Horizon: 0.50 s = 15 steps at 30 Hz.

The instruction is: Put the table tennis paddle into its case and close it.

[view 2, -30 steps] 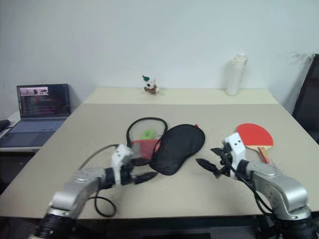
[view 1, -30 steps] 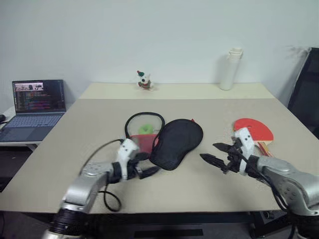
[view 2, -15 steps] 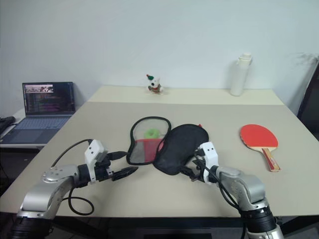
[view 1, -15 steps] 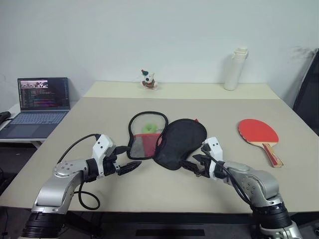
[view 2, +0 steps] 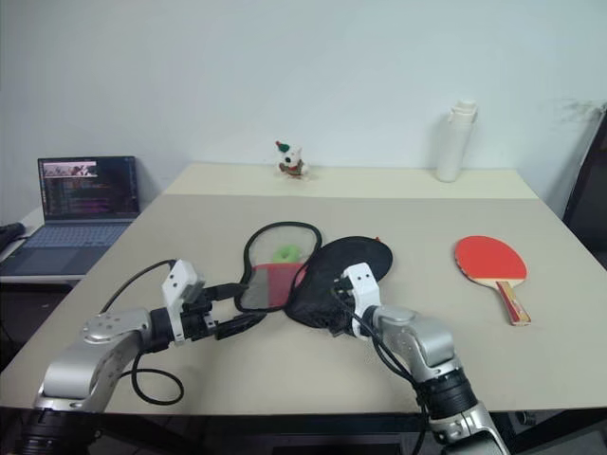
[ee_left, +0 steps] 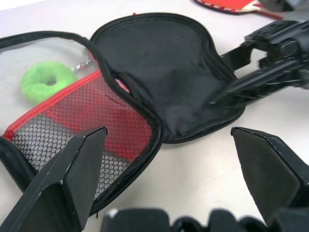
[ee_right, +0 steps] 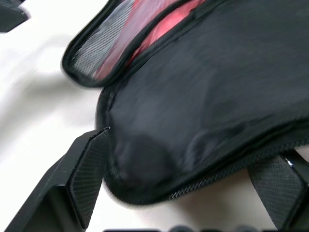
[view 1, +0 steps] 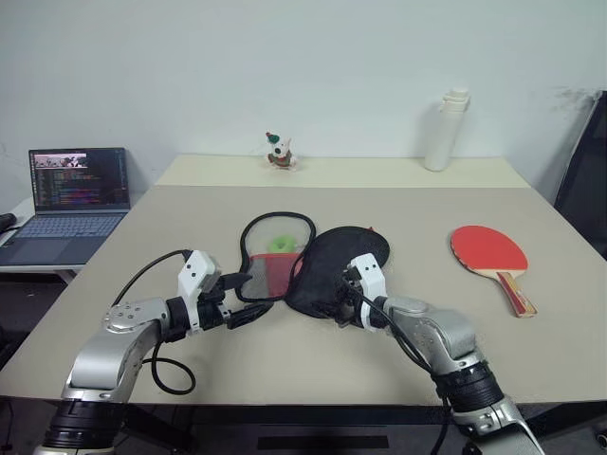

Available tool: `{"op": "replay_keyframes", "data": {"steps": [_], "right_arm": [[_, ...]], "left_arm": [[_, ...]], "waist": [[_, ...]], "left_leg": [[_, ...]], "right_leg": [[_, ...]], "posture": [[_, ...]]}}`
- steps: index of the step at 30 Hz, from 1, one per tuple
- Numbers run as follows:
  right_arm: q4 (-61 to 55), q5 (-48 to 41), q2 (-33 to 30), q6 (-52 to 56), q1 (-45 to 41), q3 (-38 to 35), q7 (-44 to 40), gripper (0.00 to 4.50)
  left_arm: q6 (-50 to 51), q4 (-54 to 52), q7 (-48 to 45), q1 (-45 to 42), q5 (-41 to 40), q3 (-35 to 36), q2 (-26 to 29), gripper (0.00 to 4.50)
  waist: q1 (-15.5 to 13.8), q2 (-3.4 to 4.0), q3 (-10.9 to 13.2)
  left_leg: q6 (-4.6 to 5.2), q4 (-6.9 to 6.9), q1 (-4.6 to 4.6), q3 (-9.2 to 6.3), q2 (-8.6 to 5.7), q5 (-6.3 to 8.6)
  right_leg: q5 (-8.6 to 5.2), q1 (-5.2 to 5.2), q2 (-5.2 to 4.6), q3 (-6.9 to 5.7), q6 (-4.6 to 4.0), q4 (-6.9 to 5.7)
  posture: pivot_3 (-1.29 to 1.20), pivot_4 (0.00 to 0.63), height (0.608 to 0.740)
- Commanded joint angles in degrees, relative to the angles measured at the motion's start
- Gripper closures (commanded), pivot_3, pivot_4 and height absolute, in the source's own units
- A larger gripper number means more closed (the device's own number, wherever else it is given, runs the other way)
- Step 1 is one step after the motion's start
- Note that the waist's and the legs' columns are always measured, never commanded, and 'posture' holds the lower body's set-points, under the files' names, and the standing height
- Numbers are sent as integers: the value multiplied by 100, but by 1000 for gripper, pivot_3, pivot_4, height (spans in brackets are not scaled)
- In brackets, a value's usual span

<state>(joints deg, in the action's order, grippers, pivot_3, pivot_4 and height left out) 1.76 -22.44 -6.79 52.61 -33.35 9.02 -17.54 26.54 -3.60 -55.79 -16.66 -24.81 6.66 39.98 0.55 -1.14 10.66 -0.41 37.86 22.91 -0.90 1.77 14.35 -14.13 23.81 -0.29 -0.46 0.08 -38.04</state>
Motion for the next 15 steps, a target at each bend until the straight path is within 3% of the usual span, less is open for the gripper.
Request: {"op": "replay_keyframes", "data": {"steps": [1,4,10,15], "right_arm": [[132,-101,182,37,-194,-671,339,1275],[294,-455,439,428,-280,-1412,654,2322],[4,-837,297,1141,-278,-2056,758,4351],[-474,-1000,-250,1657,29,-2228,586,4470]], "left_arm": [[69,-381,-22,-113,-174,105,83,0],[111,-477,-29,-152,-192,58,87,0],[246,-765,-152,-322,-294,-144,76,0],[234,-738,-321,-621,-275,-421,31,0]], "waist": [[-1,0,0],[-1,0,0],[-5,1,1],[15,4,2]], "left_leg": [[0,0,0,0,0,0],[0,0,0,-2,0,0],[0,-1,0,1,-1,0],[0,-2,4,5,-4,0]], "right_leg": [[0,0,0,0,0,0],[1,0,-1,2,-1,-1],[2,0,-1,2,-4,-1],[0,2,4,-3,-1,0]], "posture": [[0,150,740],[0,150,740],[0,150,740],[0,150,740]]}}
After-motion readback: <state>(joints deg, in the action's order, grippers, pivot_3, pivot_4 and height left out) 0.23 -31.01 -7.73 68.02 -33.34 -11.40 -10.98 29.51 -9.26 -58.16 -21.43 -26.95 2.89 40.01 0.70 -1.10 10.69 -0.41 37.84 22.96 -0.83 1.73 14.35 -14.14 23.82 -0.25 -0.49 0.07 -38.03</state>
